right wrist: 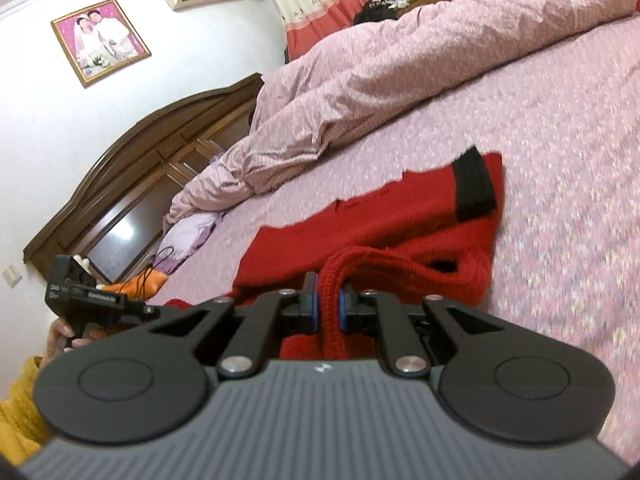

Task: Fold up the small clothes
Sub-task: 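Lift the held cardigan side with both grippers and fold it over the body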

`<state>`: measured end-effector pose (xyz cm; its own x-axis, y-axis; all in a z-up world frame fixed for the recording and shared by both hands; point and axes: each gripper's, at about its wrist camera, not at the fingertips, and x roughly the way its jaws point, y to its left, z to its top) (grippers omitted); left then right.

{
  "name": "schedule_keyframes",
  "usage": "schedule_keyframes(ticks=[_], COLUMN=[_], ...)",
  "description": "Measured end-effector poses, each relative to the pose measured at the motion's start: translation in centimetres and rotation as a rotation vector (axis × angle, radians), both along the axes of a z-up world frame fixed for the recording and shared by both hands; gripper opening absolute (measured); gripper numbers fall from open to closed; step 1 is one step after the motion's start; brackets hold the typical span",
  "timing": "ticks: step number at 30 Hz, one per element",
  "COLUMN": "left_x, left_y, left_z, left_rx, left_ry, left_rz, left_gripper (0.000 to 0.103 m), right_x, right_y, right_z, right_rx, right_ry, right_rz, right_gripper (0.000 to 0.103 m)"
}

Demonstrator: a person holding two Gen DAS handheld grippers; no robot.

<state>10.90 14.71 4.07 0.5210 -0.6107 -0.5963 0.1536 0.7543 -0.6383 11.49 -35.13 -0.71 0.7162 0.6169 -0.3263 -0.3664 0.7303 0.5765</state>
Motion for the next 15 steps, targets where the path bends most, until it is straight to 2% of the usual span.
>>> schedule_keyframes(ticks=[7, 11, 15], left_x=[4.9, 6.6, 5.3], left_y=[0.9, 1.1, -0.2], left_z=[1.3, 1.0, 0.6], left_rx=[-0.043, -0.039, 0.039], left_ry=[-0.057, -0.031, -0.030], left_rz=[0.094, 0.096, 0.055], left_gripper=[0.010, 0.010, 0.011], right_x=[3.7, 5.7, 7.0], right_y=[-0.5, 0.0, 0.7], right_z=[0.6, 0.5, 0.1], right_rx=[-0.009, -0.042, -0.069], right_ry=[-0.031, -0.033, -0.027], right_rz=[-0.042, -0.049, -0.047], right_gripper=[0.012, 0.012, 0.012])
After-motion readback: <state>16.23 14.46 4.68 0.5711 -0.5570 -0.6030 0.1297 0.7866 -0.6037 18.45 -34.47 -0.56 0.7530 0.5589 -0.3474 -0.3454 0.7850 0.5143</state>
